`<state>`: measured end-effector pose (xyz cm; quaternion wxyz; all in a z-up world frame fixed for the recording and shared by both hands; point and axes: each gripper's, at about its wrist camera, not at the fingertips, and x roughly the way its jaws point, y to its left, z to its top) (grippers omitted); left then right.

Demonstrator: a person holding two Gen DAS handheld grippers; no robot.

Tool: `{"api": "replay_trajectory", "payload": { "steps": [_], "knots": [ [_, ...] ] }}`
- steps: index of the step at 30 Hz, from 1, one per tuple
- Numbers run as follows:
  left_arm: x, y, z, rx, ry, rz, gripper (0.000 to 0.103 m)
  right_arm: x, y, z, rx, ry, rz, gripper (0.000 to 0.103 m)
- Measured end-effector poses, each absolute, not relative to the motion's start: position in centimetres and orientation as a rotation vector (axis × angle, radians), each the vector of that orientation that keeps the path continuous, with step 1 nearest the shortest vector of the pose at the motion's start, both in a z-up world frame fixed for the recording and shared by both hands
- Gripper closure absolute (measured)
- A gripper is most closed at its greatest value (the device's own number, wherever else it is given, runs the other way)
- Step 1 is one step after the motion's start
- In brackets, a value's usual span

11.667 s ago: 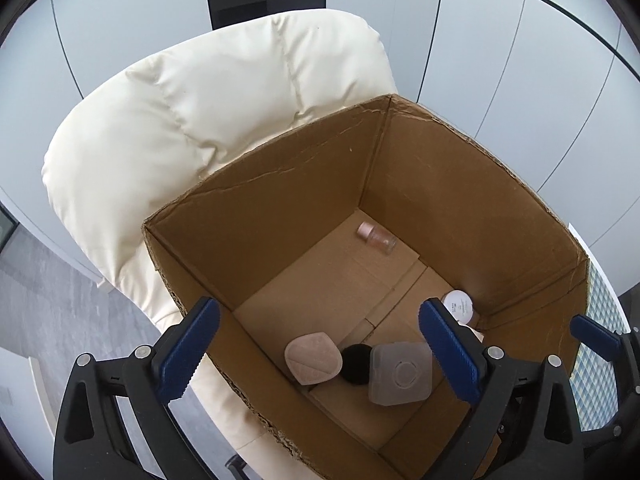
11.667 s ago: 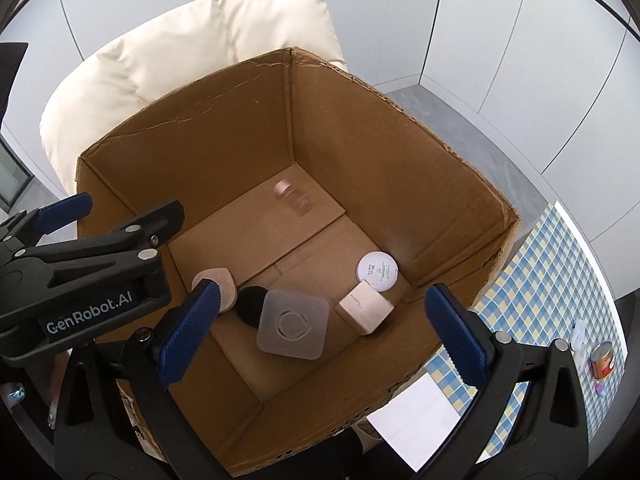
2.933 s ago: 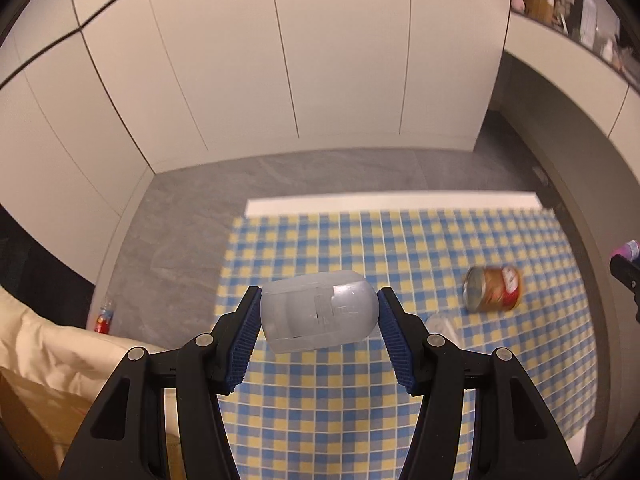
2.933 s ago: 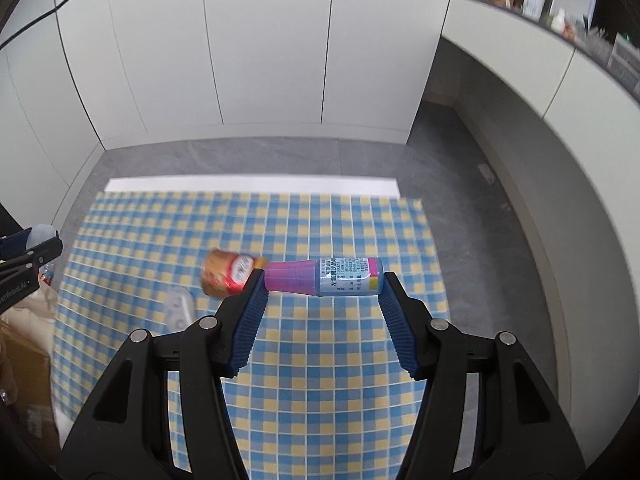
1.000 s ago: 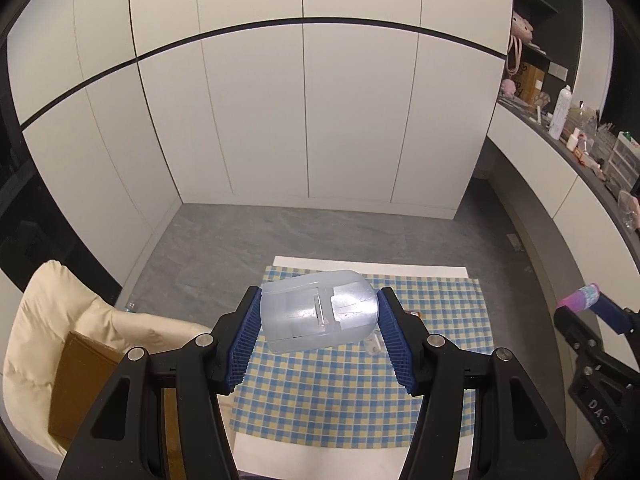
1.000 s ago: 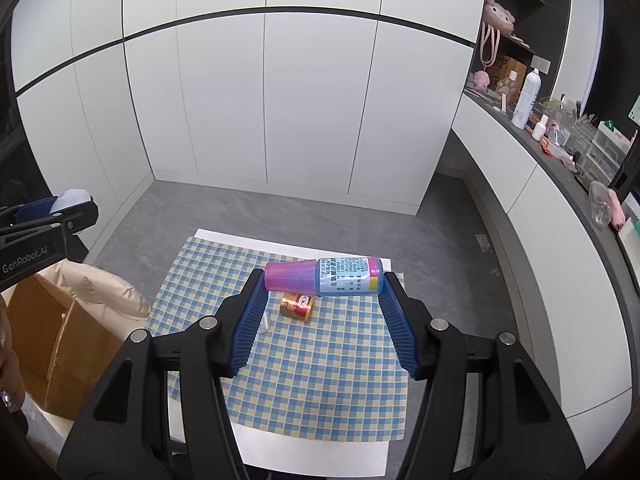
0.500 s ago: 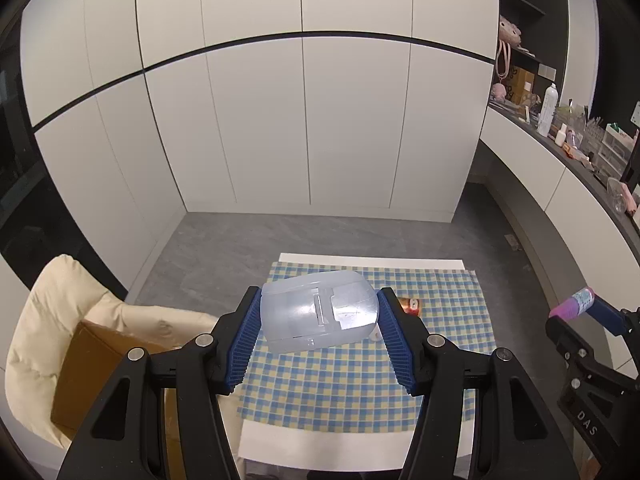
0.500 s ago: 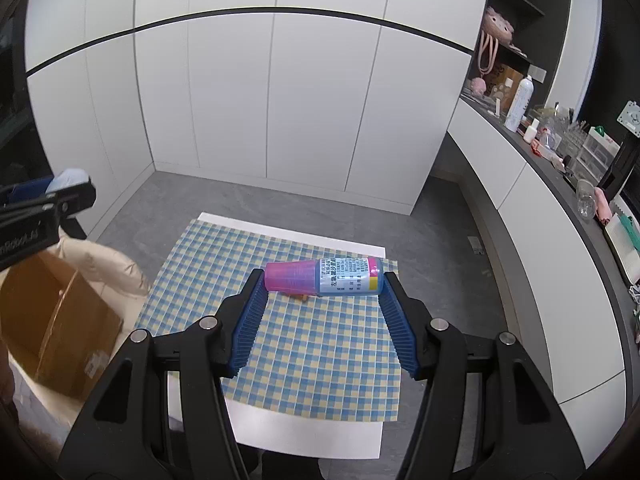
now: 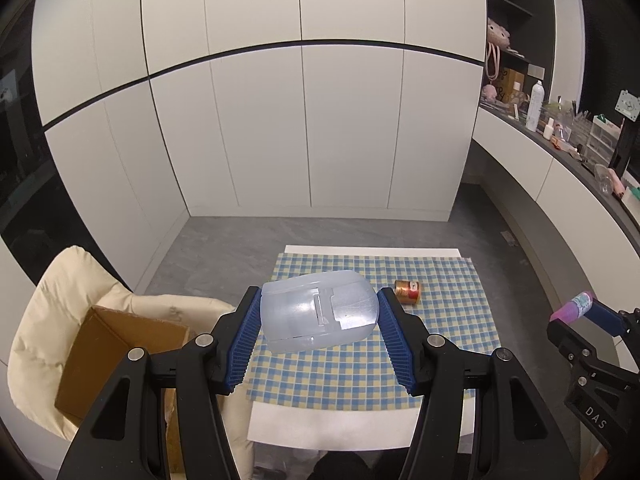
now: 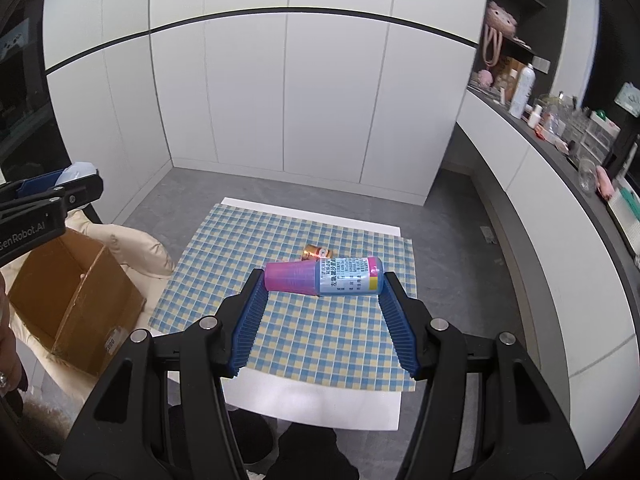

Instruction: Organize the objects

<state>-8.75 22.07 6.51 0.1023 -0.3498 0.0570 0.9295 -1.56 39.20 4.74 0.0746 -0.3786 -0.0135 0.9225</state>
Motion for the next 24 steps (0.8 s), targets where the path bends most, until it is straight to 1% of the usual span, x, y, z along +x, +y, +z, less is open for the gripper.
{"api": "replay_trajectory", "payload": {
  "steps": [3, 6, 17, 24],
  "knots": [
    [-7.4, 21.5, 6.0, -1.025, 0.172, 2.749, 0.045, -0.2, 39.2, 4.2, -1.15, -0.001, 2.762, 0.043],
    [-6.4, 20.9, 5.4, -1.035, 0.161, 2.741, 0.045, 0.9, 39.1, 3.6, -1.161, 0.0, 2.746, 0.043],
    [-3.0, 18.4, 2.5, -1.108, 0.078, 2.703, 0.045, 5.8, 39.0, 0.8, -1.213, 0.049, 2.714, 0.043],
    [-0.4, 17.0, 1.4, -1.107, 0.107, 2.719, 0.045, 8.3, 39.6, -1.0, -1.259, 0.105, 2.667, 0.043]
  ]
}}
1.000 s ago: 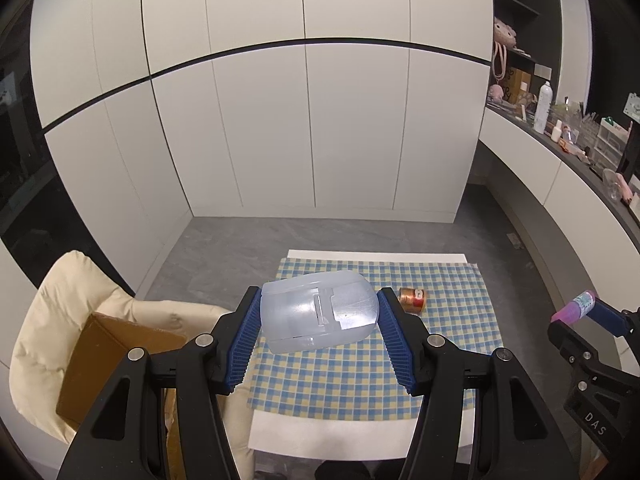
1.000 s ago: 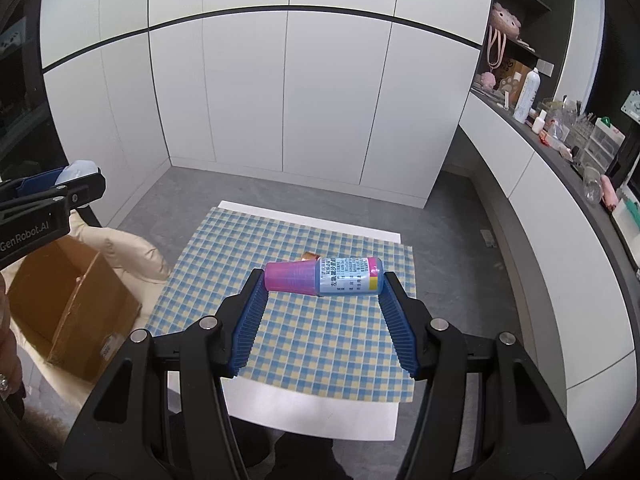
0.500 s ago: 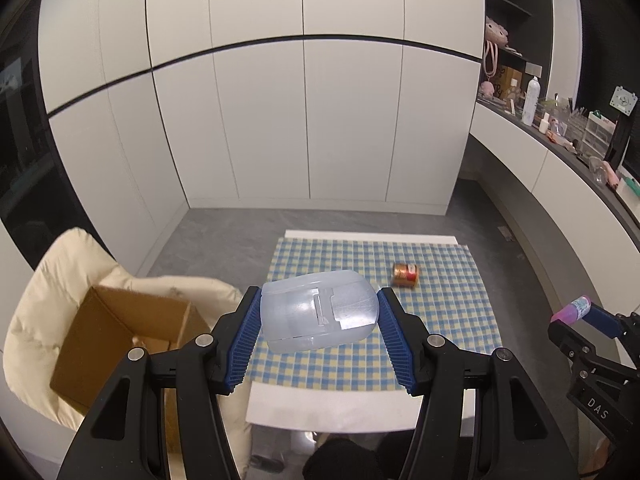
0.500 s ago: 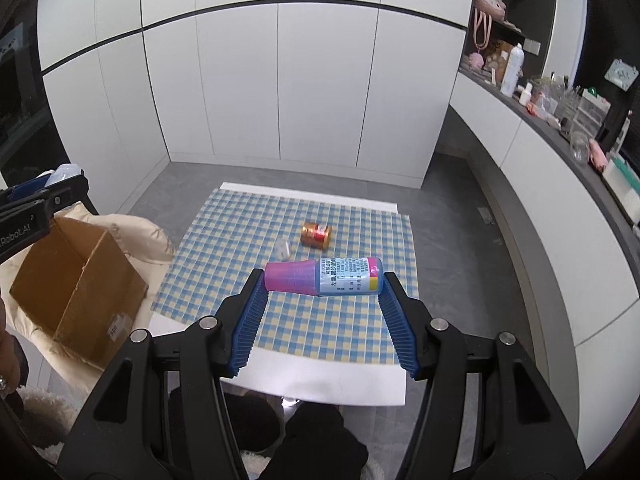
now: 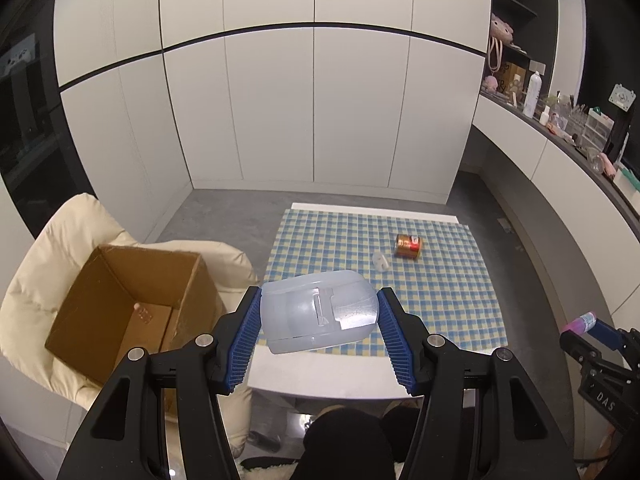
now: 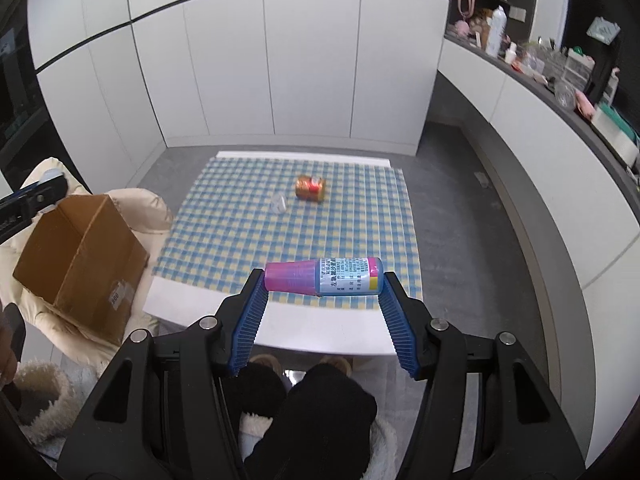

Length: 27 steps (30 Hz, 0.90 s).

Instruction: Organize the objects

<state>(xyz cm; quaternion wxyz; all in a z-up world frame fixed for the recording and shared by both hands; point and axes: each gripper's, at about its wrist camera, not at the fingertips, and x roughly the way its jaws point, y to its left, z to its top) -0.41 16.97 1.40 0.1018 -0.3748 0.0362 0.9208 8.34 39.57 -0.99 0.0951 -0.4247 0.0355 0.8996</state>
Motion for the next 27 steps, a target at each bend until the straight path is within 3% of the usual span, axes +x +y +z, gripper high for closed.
{"api": "replay_trajectory", "payload": {
  "steps": [15, 27],
  "knots": [
    [2.4, 14.6, -3.9, -1.205, 0.127, 2.657, 0.045, 12.7, 40.2, -3.4, -1.329, 0.231, 2.628, 0.043],
    [2.7, 14.5, -5.7, -1.268, 0.127, 2.608, 0.045, 13.5, 40.2, -4.1, -1.336, 0.161, 2.573, 0.043]
  ]
}}
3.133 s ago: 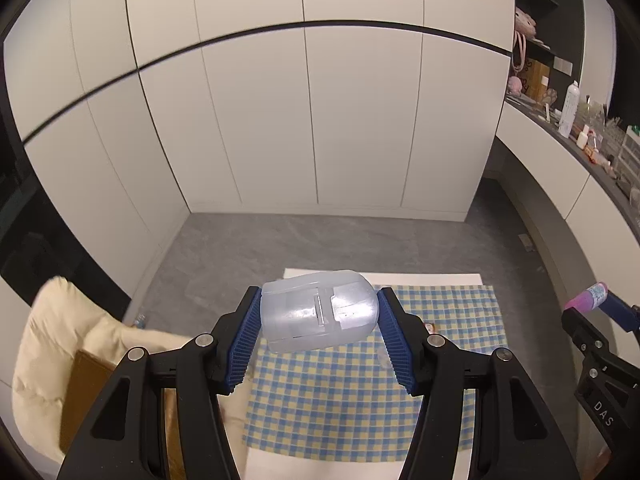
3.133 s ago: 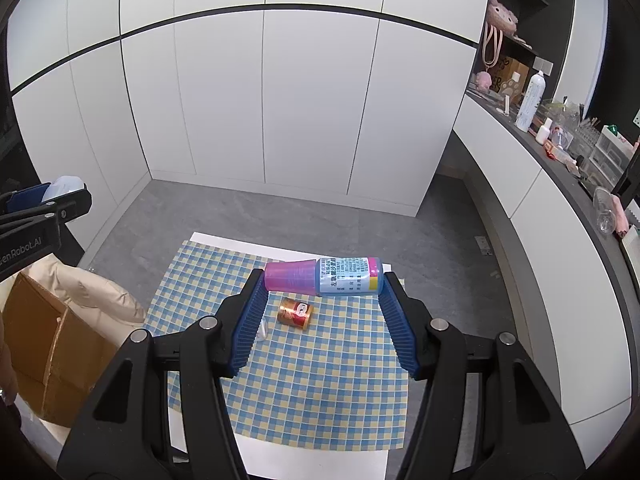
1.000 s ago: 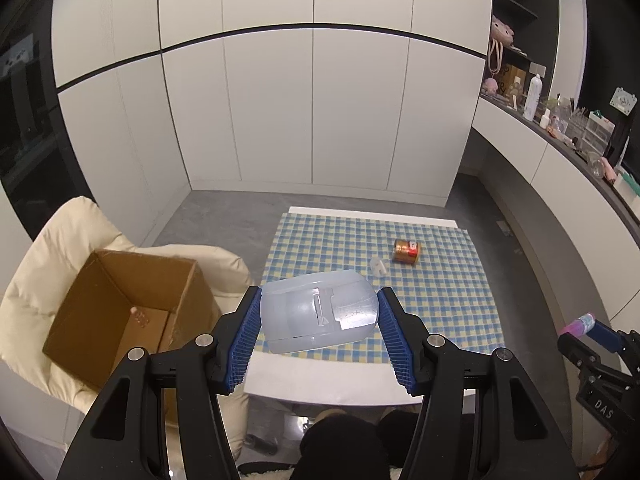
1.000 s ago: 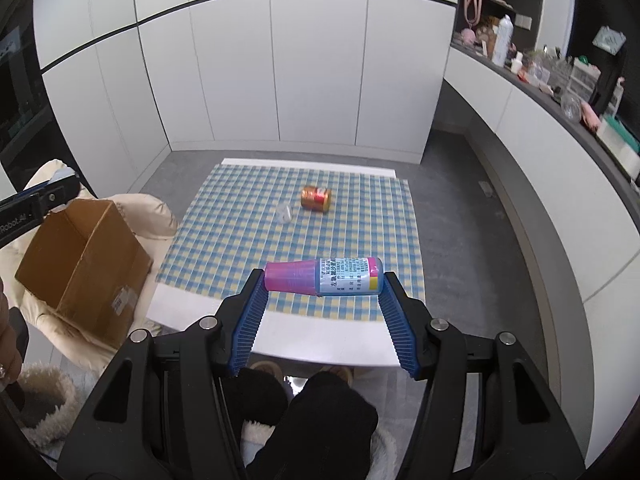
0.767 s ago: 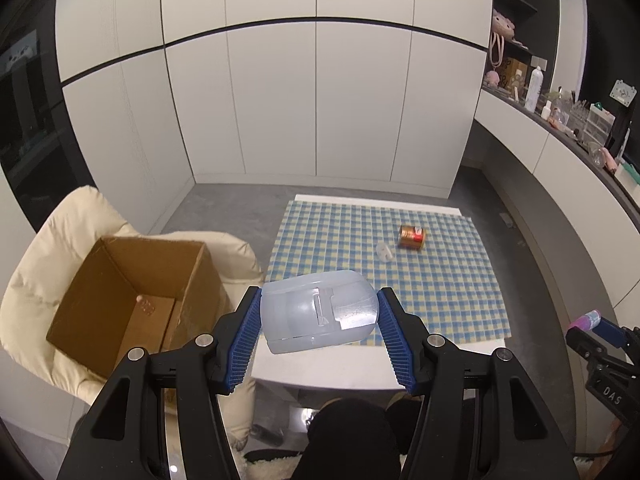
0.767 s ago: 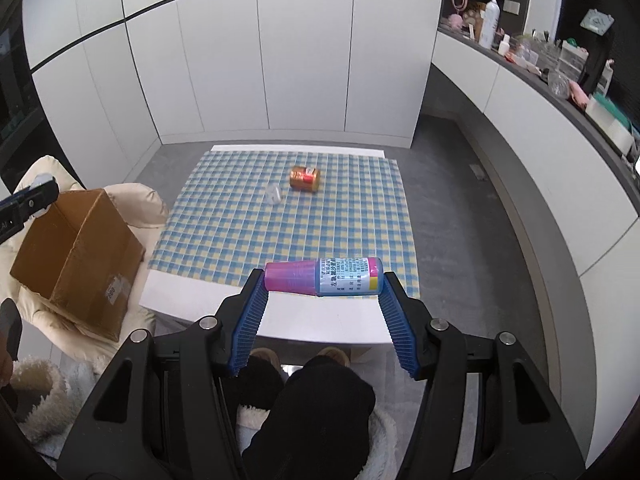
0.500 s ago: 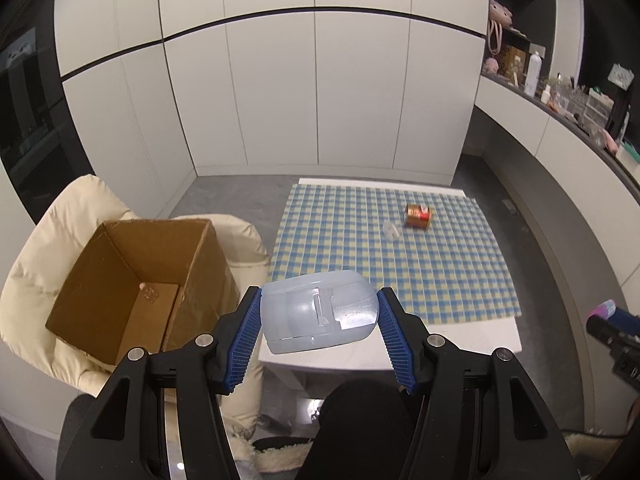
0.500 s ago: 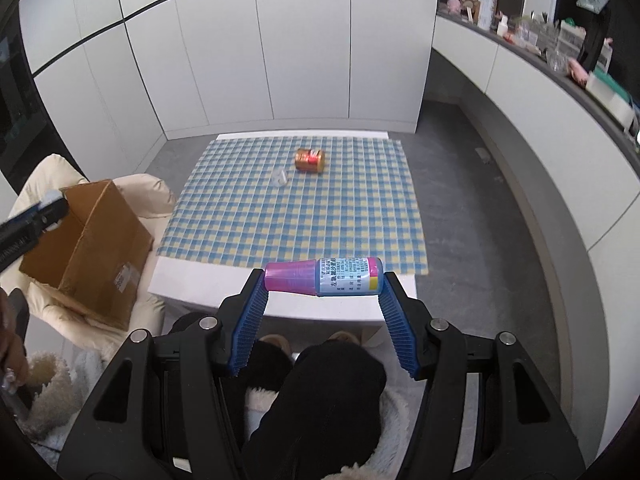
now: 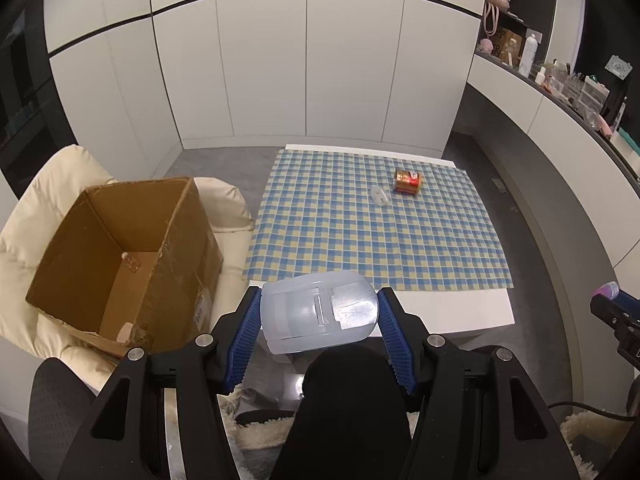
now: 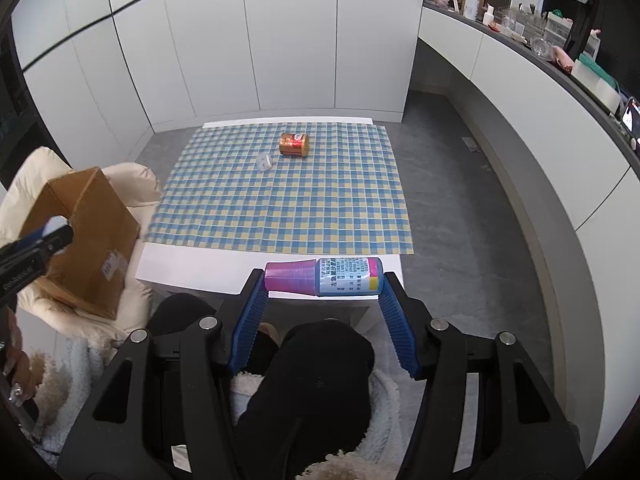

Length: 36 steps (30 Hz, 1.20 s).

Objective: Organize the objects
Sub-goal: 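Lower the clear box with the left gripper while the right gripper lowers the pink tube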

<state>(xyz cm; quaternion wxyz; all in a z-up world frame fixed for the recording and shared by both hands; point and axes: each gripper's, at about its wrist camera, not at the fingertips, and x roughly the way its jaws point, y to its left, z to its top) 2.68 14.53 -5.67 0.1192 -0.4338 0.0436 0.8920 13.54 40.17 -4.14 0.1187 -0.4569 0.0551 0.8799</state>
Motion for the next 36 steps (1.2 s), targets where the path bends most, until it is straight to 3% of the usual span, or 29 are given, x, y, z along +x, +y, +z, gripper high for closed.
{"api": "replay_trajectory", "payload": {
  "steps": [15, 36],
  "knots": [
    [2.6, 10.9, -5.3, -1.306, 0.064, 2.681, 0.045, 11.7, 37.3, -4.5, -1.384, 0.085, 2.641, 0.043],
    [4.5, -0.1, -5.2, -1.41, -0.115, 2.9, 0.045, 6.8, 27.2, -5.1, -1.512, -0.125, 2.859, 0.043]
  ]
}}
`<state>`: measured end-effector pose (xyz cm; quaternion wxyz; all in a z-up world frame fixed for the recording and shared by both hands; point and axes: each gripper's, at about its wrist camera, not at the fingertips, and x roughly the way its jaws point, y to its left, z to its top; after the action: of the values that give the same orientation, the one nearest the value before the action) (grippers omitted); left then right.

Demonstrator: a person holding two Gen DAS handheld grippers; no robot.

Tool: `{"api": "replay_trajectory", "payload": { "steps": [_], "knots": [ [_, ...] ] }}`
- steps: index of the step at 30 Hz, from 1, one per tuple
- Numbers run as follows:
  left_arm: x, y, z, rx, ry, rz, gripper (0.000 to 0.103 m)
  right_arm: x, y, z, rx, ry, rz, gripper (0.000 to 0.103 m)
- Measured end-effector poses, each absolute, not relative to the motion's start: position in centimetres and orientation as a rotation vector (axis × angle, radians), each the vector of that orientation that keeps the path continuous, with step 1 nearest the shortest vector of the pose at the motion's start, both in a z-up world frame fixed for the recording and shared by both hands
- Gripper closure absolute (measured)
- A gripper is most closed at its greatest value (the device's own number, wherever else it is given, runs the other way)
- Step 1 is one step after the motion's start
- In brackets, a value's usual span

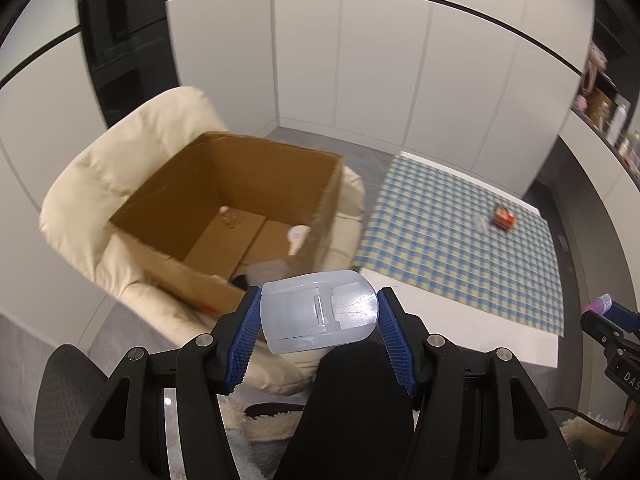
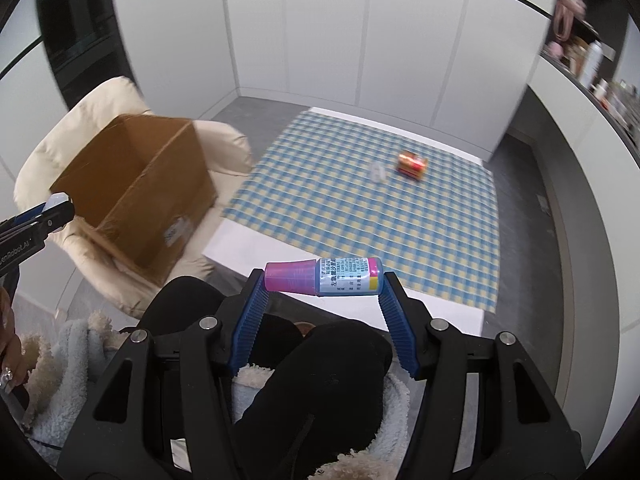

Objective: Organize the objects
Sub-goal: 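Lower the clear box with the left gripper while the right gripper lowers the pink tube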

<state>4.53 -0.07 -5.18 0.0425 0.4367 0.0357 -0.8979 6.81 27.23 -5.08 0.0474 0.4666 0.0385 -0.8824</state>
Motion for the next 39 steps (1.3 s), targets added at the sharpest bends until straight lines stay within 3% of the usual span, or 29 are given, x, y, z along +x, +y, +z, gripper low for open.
{"api": "replay_trajectory", "payload": {
  "steps": [16, 39],
  "knots": [
    [7.7, -9.6, -5.4, 1.247, 0.272, -2.557, 0.045, 5.2, 16.8, -5.8, 1.326, 0.287, -2.472, 0.043],
    [5.1, -11.9, -6.6, 1.258, 0.274, -2.485, 0.045, 3.6, 10.2, -5.9, 1.25, 0.374, -2.354, 0.043]
  ]
}}
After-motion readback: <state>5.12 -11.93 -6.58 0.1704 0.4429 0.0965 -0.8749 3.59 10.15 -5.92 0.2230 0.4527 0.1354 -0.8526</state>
